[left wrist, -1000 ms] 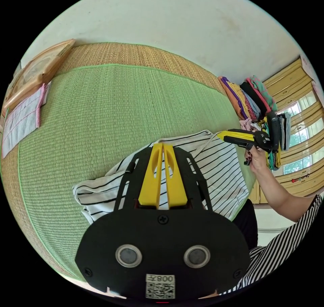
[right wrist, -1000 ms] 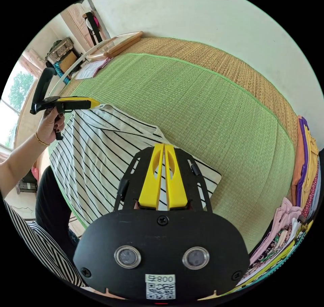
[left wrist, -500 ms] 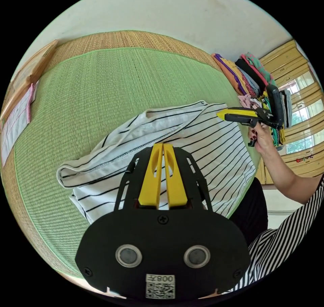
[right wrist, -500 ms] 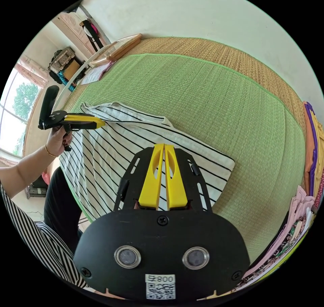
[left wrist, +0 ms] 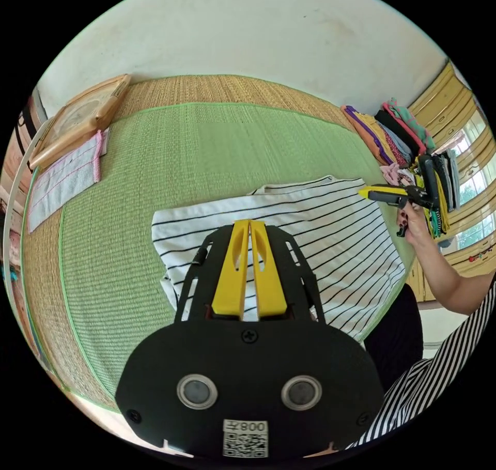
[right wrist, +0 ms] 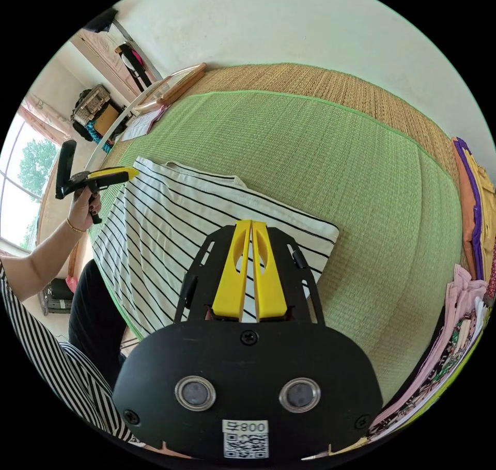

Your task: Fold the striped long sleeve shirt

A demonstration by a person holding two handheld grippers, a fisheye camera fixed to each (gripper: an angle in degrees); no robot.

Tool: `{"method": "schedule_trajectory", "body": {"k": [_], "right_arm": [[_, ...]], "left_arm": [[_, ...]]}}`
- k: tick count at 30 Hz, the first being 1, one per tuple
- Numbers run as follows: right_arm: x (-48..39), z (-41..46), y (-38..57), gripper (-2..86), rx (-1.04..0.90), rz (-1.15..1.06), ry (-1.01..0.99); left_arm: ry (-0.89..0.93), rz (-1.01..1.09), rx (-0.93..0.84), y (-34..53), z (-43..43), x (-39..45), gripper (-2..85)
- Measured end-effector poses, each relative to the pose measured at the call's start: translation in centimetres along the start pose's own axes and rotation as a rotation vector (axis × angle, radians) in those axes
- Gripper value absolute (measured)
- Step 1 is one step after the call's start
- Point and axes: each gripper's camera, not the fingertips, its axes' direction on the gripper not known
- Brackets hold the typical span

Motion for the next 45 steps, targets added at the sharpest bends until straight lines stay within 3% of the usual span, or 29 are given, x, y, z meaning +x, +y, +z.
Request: {"method": "schedule_trajectory", "body": {"k": [7, 12, 16, 21, 26, 32, 38, 45], "right_arm": [[5.2, 0.1, 2.1, 0.1, -0.006, 0.151, -0.050], [7.3, -0.3, 4.0, 0.1, 0.009, 0.211, -0.026], [9.5, -0.6, 5.6, 0.1, 0.031, 0.273, -0.151], [6.2, -1.8, 6.6, 0.1, 0.080, 0.160, -0.210], [1.8, 2.4, 5.7, 0.1, -0.077, 0.023, -0.045], [1.4, 0.2, 8.3, 0.2, -0.044, 0.017, -0.033], [2.0, -4.3, 18.2, 0.9, -0.032, 0.058, -0.085], [4.5, -5.5, 33.5, 7.9, -0.039, 0.333, -0.269]], "left_arm": [[0.118, -0.177, -0.007, 1.9, 0.4, -6.9, 0.1], [0.066, -0.168, 0.030, 4.3, -2.0, -7.2, 0.1], [0.137, -0.242, 0.002, 6.2, -2.1, -9.9, 0.1], [0.162, -0.198, 0.070, 7.7, -4.6, -9.6, 0.1], [0.025, -0.107, -0.030, 7.9, -3.6, -8.5, 0.2], [0.026, -0.100, -0.003, 11.0, -8.6, -9.0, 0.4], [0.106, -0.193, -0.005, 21.4, -14.9, -10.9, 2.0], [0.210, -0.420, -0.053, 33.0, -18.9, -13.2, 6.7]]}}
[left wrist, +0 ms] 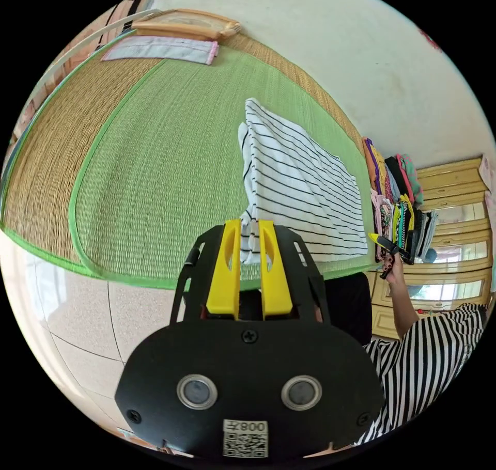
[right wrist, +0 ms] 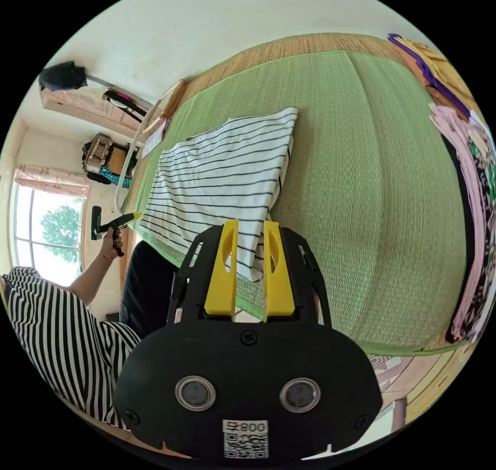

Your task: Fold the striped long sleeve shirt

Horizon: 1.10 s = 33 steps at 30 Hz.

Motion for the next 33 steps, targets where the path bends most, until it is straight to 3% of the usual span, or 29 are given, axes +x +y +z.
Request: {"method": "schedule_trajectory", "body": {"k": [21, 28, 33], "right_arm": [[6.0, 5.9, 13.5, 1.8, -0.059, 0.104, -0.130], [7.2, 6.9, 16.1, 1.7, -0.043, 0.132, -0.186], [7.1, 7.2, 17.7, 1.7, -0.025, 0.119, -0.209]], "left_arm": [[-0.013, -0.043, -0.102, 4.6, -8.4, 6.4, 2.0], [-0.105, -0.026, -0.032, 5.7, -13.9, 13.7, 2.3], [-0.118, 0.134, 0.027, 6.9, -17.4, 23.1, 2.8]]}}
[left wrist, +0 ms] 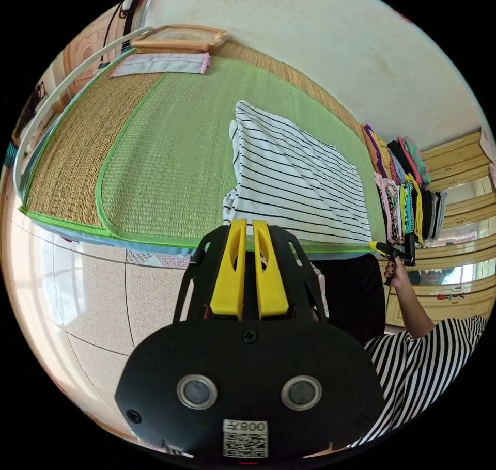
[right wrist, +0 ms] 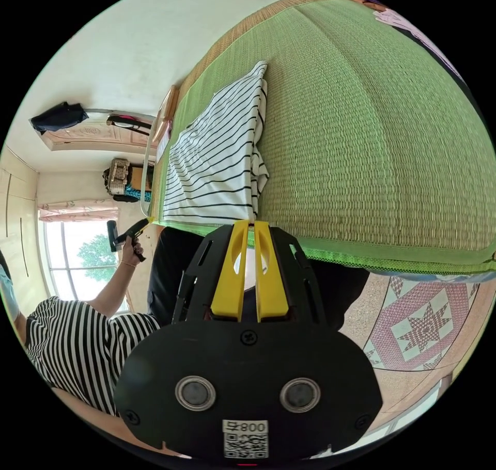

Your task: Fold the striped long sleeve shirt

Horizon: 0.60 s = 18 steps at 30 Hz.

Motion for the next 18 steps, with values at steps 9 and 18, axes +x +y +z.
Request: {"method": "schedule_trajectory", "body": {"k": [9, 18], "right_arm": [[-0.3, -0.8, 1.8, 1.8, 0.048, -0.062, -0.078], [0.2, -0.5, 2.6, 1.8, 0.068, -0.116, -0.151]], "left_arm": [[0.204, 0.621, -0.175, -3.4, 4.2, 30.8, 7.4], [-0.166, 1.070, -0.186, -3.7, 5.2, 53.5, 10.3]]}}
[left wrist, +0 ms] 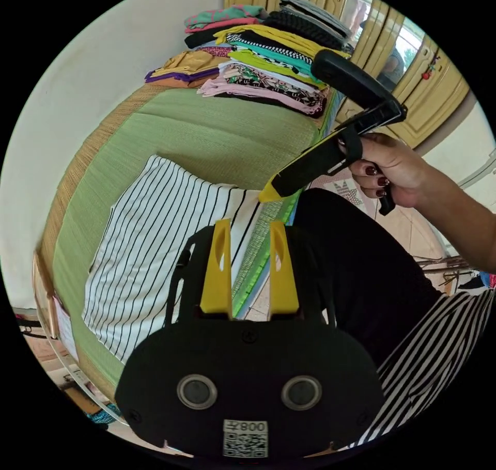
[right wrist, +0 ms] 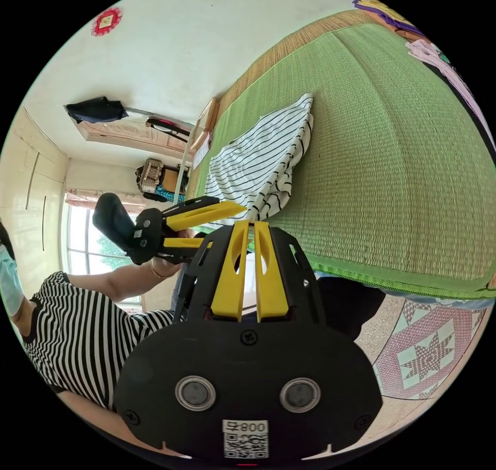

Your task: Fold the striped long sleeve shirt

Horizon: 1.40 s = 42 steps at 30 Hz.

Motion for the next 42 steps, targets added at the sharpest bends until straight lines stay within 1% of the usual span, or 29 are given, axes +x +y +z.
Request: {"method": "schedule_trajectory", "body": {"k": [4, 8, 11, 13, 16, 19, 22, 25, 29, 42], "right_arm": [[0.2, 0.5, 0.3, 1.6, -0.016, -0.035, -0.001], [1.5, -0.6, 0.6, 1.3, 0.033, -0.049, -0.019], [4.6, -1.4, -0.2, 2.1, 0.089, 0.006, -0.047], [7.4, -1.2, -1.9, 5.5, 0.115, 0.060, -0.100], [9.9, -0.1, -5.0, 10.4, 0.097, 0.117, -0.091], [11.5, 1.0, -8.1, 12.0, 0.095, 0.148, -0.122], [12.4, 2.4, -11.1, 12.4, 0.068, 0.175, -0.104], [13.1, 3.6, -13.5, 12.2, 0.040, 0.195, -0.080], [13.5, 4.2, -15.7, 10.9, 0.042, 0.208, -0.096], [12.1, 5.3, -23.3, 4.4, -0.020, 0.201, -0.091]], "left_arm": [[-0.063, -0.022, -0.029, -3.7, -1.6, 1.6, 5.2], [0.009, -0.116, -0.012, -5.2, -3.8, 0.9, 2.3], [0.093, -0.189, 0.022, -5.8, -5.1, 0.1, 1.7], [0.115, -0.209, 0.028, -6.3, -5.7, 0.0, 1.6], [0.138, -0.221, 0.029, -7.3, -6.4, 0.2, 1.4], [0.150, -0.220, 0.026, -8.3, -6.8, 0.4, 1.4], [0.159, -0.212, 0.024, -9.1, -6.9, 0.6, 1.3], [0.171, -0.209, 0.024, -9.5, -6.7, 0.7, 1.2], [0.199, -0.222, 0.035, -9.6, -6.2, 0.4, 1.2], [0.253, -0.243, 0.056, -7.4, -2.0, -0.3, 1.4]]}}
